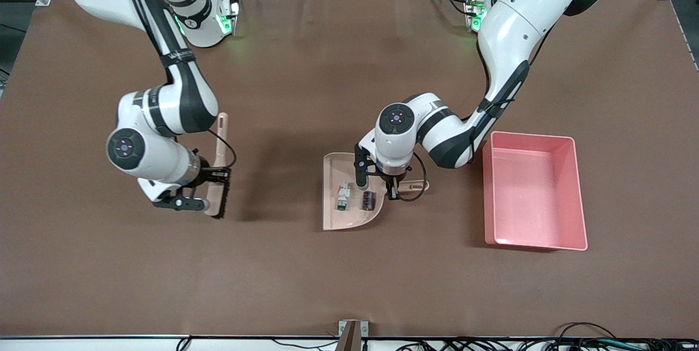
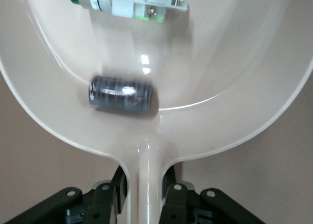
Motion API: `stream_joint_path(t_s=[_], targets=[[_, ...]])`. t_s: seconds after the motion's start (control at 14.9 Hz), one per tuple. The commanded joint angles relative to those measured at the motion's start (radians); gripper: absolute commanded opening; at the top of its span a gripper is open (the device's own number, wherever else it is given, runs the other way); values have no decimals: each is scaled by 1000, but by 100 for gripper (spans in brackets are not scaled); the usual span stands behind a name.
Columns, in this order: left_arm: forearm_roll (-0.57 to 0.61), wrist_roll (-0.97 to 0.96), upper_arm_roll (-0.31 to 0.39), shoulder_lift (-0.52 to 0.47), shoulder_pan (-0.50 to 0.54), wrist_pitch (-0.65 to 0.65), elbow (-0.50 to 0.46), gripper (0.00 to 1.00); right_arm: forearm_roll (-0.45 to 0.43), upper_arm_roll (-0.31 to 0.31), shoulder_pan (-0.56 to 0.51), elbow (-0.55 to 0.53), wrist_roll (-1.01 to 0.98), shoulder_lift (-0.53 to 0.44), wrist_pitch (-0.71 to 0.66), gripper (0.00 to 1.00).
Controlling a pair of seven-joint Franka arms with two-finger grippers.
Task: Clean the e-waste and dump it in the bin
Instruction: 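Lift the dustpan with the left gripper while the right gripper lowers the brush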
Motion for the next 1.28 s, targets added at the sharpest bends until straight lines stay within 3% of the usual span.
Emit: stream_joint_path(t_s=[0.0, 0.27, 0.67, 0.94, 1.08, 1.21], targets=[[-41, 84, -55, -86, 98, -97, 4, 3, -47, 15, -39, -253, -22, -133, 189, 1], [-44, 90, -71, -214, 199, -210, 2, 3, -47, 15, -99, -394, -82, -176, 310, 1], [-112, 201, -72, -399, 406, -384, 1, 2, -47, 17, -173, -518, -183, -185, 417, 2], [-124, 411, -71, -414, 578, -410, -4, 1, -47, 17, -181, -575, -186, -176, 494, 3], [-124, 417, -69, -407, 640, -396, -11, 1, -47, 17, -193, -572, -186, -173, 491, 12], [-125, 463, -71, -362, 709, -348, -8, 1, -47, 17, -193, -565, -186, -172, 491, 35]])
